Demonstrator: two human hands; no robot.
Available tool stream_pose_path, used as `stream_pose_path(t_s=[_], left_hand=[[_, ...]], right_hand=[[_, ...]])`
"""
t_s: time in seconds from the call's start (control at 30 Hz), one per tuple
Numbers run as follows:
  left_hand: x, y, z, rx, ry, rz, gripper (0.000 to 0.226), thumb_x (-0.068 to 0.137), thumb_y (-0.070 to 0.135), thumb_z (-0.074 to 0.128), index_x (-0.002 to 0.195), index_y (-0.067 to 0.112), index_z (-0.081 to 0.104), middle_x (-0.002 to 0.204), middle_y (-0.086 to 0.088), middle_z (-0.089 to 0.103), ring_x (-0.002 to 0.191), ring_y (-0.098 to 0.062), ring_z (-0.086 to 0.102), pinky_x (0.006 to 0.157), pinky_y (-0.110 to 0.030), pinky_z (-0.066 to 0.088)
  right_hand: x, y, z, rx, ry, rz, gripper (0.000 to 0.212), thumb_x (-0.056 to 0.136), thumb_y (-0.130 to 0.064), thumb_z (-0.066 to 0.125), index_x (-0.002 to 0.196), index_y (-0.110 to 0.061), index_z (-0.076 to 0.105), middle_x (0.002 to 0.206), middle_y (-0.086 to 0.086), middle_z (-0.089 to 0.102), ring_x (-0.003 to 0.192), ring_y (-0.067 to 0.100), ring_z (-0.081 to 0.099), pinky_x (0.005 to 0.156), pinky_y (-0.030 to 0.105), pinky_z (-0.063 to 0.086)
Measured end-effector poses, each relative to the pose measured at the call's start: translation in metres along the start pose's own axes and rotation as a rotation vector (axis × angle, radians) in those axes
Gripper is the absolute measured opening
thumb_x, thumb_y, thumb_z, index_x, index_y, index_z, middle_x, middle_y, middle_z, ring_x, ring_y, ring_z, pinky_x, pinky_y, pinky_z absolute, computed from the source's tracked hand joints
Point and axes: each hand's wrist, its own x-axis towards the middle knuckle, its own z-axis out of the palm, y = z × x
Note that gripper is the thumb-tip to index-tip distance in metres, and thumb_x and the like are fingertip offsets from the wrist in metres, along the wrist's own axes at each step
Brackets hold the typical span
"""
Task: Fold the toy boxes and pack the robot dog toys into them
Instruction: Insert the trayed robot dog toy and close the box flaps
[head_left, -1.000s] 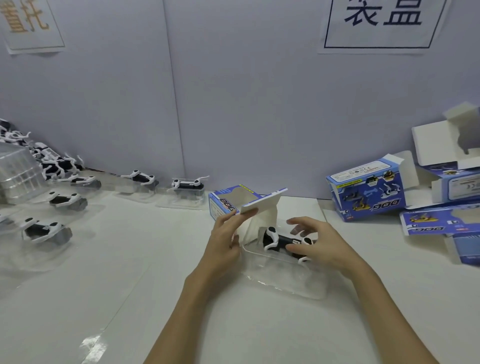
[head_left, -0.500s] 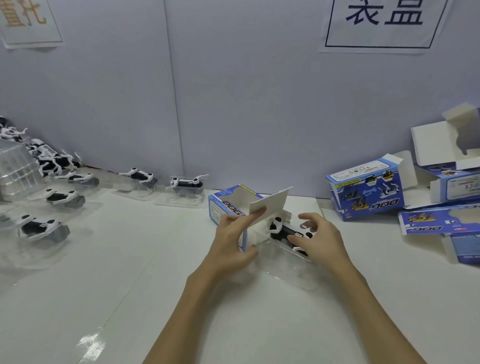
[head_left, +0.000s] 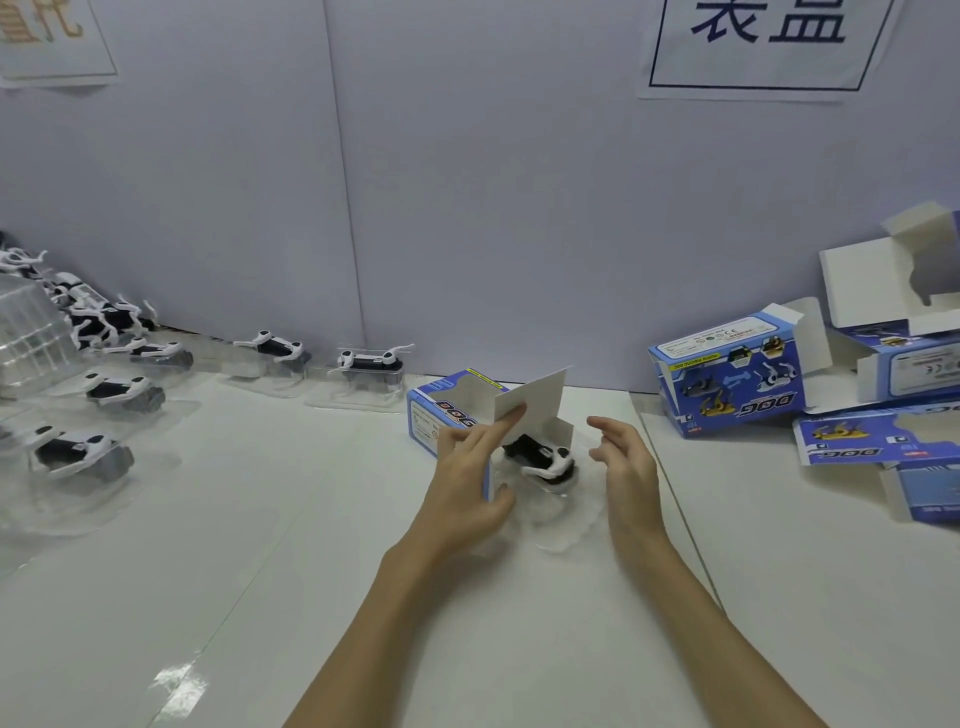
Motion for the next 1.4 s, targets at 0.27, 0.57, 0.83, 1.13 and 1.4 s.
stream_pose_path(t_s=[0.27, 0.57, 0.83, 1.13, 1.4], left_hand=[[-0.003, 0.005, -0.002, -0.055, -0.003, 0.021, 0.076, 0.085, 0.051, 0.071, 0.154, 0.048, 0.039, 0.14, 0.043, 0.043, 0.125, -0.011, 0.037, 0.106, -0.01, 0.032], [-0.001, 0.007, 0.0, -0.006, 0.206, 0.085, 0.07, 0.087, -0.004, 0.068, 0.136, 0.045, 0.059, 0.115, 0.043, 0.045, 0.101, -0.008, 0.051, 0.089, -0.006, 0.041], [0.003, 0.009, 0.007, -0.052, 0.316, 0.062, 0.068, 0.089, -0.005, 0.068, 0.134, 0.046, 0.062, 0.107, 0.009, 0.06, 0.103, -0.007, 0.055, 0.086, -0.008, 0.042], [0.004, 0.021, -0.001, -0.113, 0.106, 0.342, 0.098, 0.082, 0.027, 0.091, 0.16, 0.031, 0.032, 0.167, 0.009, 0.031, 0.155, -0.016, 0.031, 0.121, -0.027, 0.032], [0.003, 0.033, -0.005, -0.408, 0.294, 0.185, 0.085, 0.087, 0.033, 0.084, 0.151, 0.032, 0.029, 0.156, 0.01, 0.044, 0.145, -0.019, 0.046, 0.11, -0.025, 0.047]], right_hand=[[0.003, 0.014, 0.002, -0.236, -0.253, -0.116, 0.06, 0.092, 0.016, 0.052, 0.141, -0.019, 0.05, 0.135, -0.004, 0.061, 0.13, 0.016, 0.058, 0.11, 0.032, 0.048], [0.009, 0.024, -0.01, -0.393, -0.073, -0.05, 0.013, 0.094, -0.015, 0.072, 0.101, -0.025, 0.075, 0.089, -0.003, 0.076, 0.083, 0.02, 0.072, 0.07, 0.022, 0.053], [0.007, 0.023, -0.004, -0.303, -0.181, -0.023, 0.029, 0.095, -0.014, 0.073, 0.116, -0.026, 0.055, 0.106, 0.002, 0.074, 0.095, 0.021, 0.071, 0.081, 0.03, 0.055], [0.004, -0.012, -0.014, -0.258, 0.185, -0.324, 0.019, 0.096, -0.034, 0.073, 0.086, -0.019, 0.067, 0.07, -0.006, 0.063, 0.06, 0.013, 0.046, 0.057, 0.018, 0.04], [-0.013, -0.055, -0.017, -0.213, 0.32, -0.531, 0.016, 0.1, -0.024, 0.069, 0.092, -0.012, 0.077, 0.079, -0.008, 0.062, 0.066, 0.005, 0.057, 0.062, 0.012, 0.042]])
